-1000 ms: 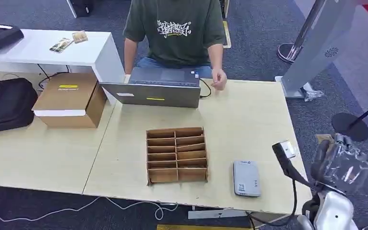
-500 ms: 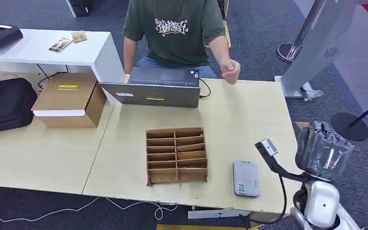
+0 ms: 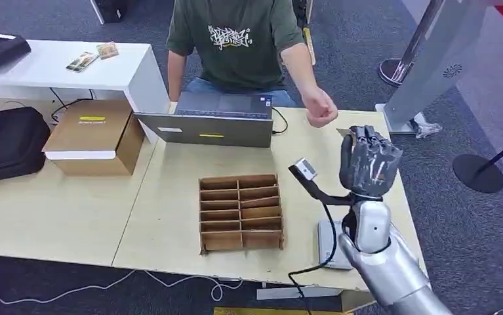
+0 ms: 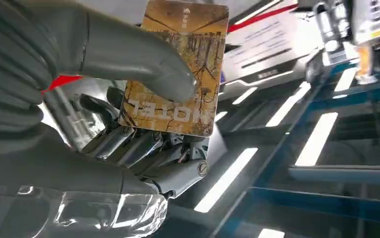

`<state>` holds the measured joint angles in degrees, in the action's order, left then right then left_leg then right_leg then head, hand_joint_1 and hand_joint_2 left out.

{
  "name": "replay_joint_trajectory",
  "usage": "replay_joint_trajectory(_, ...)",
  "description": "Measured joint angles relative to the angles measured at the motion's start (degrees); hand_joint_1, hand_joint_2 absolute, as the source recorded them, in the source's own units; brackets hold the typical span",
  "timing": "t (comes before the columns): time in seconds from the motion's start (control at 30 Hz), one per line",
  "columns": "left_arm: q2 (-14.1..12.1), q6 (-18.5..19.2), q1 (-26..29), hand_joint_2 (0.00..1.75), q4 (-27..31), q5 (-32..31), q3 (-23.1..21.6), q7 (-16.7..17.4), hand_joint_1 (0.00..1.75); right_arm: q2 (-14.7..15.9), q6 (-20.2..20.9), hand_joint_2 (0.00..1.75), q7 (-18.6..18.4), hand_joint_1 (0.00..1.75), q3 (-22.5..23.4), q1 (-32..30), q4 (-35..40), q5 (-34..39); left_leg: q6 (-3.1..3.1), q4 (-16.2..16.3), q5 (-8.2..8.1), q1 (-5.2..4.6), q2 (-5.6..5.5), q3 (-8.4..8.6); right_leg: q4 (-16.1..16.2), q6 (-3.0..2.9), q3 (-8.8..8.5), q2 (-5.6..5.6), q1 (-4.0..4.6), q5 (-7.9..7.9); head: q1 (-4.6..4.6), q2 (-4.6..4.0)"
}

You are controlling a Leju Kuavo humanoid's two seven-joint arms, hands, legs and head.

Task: Pass the card to the sensor for recognition and then transmit it.

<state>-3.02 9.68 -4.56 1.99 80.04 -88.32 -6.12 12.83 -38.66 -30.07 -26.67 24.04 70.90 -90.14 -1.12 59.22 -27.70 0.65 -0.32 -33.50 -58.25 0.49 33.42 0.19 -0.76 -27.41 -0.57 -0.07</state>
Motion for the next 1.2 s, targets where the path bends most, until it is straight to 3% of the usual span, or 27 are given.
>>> replay_joint_trajectory(0.37,-1.4,0.0,-0.8,0.00,1.3,-2.9,0.0,1.1,0.00,-7.0,-0.1,1.75,1.3,1.75,-3.4,18.8,-24.7,0.0,-0.03,0.0,0.06,-0.01,0.00,0.00,0.0,-0.10,0.01,0.00,-0.01,0.10,-0.02,-0.02)
replay_joint_trajectory(0.57,-1.6,0.1,-0.9,0.00,1.4,-3.8,0.0,1.1,0.00,-9.3,-0.1,1.75,1.8,1.75,-5.7,25.3,-33.7,0.0,-0.03,0.0,0.07,0.00,-0.02,0.00,0.0,-0.11,0.01,-0.02,0.00,0.09,0.00,-0.02)
replay_joint_trajectory(0.83,-1.9,0.2,-0.9,0.00,1.8,-4.1,0.0,1.1,0.00,-11.2,-0.1,1.75,1.7,1.75,-9.1,29.9,-41.9,0.0,-0.03,0.0,0.06,-0.01,-0.11,-0.04,0.0,-0.10,0.02,-0.11,0.00,0.09,0.00,0.00)
replay_joint_trajectory(1.2,-2.0,0.2,-0.9,0.00,1.8,-4.1,0.0,1.1,0.00,-11.9,-0.1,1.75,1.9,1.75,-10.3,31.6,-45.5,0.0,-0.03,0.0,0.06,-0.01,-0.14,-0.07,0.0,-0.10,0.03,-0.12,0.00,0.09,0.00,0.00)
